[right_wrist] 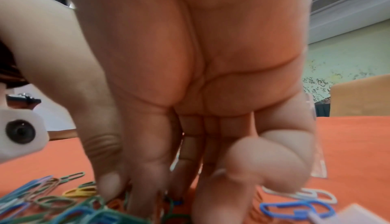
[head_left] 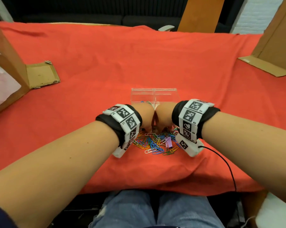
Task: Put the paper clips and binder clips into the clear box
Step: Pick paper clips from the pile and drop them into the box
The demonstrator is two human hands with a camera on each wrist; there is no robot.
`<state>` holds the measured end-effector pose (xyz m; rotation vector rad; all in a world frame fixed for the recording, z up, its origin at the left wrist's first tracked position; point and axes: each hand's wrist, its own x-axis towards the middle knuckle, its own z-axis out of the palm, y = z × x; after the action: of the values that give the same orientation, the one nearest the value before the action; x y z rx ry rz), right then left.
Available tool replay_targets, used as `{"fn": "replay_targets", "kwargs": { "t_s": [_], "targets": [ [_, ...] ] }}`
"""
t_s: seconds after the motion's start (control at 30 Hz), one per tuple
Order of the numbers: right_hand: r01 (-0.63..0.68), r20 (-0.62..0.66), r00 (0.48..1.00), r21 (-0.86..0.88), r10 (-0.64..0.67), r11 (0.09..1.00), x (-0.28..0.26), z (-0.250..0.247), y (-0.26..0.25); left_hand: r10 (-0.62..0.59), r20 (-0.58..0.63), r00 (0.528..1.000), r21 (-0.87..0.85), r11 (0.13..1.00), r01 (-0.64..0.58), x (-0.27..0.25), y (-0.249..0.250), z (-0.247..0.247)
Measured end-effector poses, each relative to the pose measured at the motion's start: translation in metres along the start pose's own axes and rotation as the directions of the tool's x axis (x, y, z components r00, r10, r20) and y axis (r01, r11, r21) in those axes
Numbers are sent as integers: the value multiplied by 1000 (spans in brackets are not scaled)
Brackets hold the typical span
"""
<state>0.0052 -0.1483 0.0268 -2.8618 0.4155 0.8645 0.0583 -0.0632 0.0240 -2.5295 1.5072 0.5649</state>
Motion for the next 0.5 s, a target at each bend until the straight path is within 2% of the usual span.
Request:
{"fn": "replay_targets", "kwargs": {
  "t_s": [0.2, 0.33, 0.5],
  "targets": [
    [18, -68, 998, 2, -18, 1000, 0, 7, 2, -2, -23, 1000, -7, 1000, 2, 3, -1, -1],
    [17, -120, 993, 46, -11, 999, -5, 1, 6, -8, -94, 996, -53, 999, 3, 0, -4, -9],
    [61, -244, 969, 93, -36, 994, -17, -18, 11, -45, -176, 983, -144, 989, 19, -9, -14, -31]
  ]
}}
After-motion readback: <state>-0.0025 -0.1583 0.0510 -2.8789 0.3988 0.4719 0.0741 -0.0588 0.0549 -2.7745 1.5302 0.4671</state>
